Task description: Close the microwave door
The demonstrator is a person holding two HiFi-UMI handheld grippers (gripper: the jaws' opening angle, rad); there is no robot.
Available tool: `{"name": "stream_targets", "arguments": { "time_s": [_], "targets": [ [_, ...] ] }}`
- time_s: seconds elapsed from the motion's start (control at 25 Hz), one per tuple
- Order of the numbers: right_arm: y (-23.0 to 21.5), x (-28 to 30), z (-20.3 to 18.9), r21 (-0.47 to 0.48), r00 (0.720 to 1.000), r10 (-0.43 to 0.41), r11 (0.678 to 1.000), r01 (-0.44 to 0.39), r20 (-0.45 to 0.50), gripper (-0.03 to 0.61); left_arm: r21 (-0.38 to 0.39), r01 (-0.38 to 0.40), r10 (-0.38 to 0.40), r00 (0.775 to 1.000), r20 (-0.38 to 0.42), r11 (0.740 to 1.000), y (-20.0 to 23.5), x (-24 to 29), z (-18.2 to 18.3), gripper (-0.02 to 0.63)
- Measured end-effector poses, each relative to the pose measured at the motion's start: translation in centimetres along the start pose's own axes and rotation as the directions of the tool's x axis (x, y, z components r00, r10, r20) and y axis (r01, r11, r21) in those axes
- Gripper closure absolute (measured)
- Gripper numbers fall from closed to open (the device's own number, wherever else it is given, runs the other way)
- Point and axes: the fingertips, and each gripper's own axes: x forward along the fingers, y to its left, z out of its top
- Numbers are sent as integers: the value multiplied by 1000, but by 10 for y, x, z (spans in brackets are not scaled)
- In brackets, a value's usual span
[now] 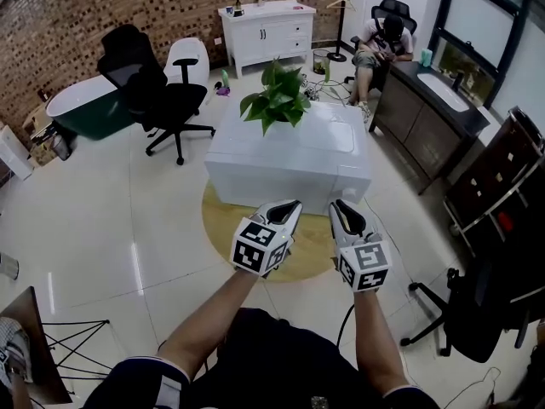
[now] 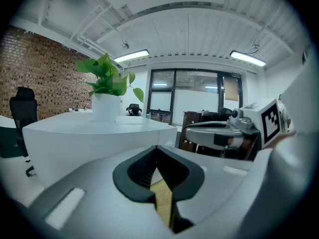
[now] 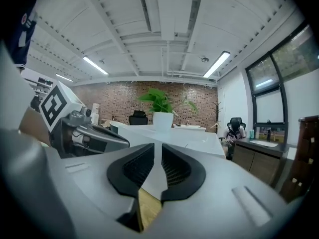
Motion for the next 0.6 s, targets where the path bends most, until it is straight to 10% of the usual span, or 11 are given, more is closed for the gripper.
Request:
{"name": "stream_targets", "arguments": {
  "time_s": [0.6],
  "targets": [
    [17,-2,5,-27,1000,-9,1000,9,-15,577,0,-4,4,1000,24,1000,-1,-24,4,601]
  ]
}}
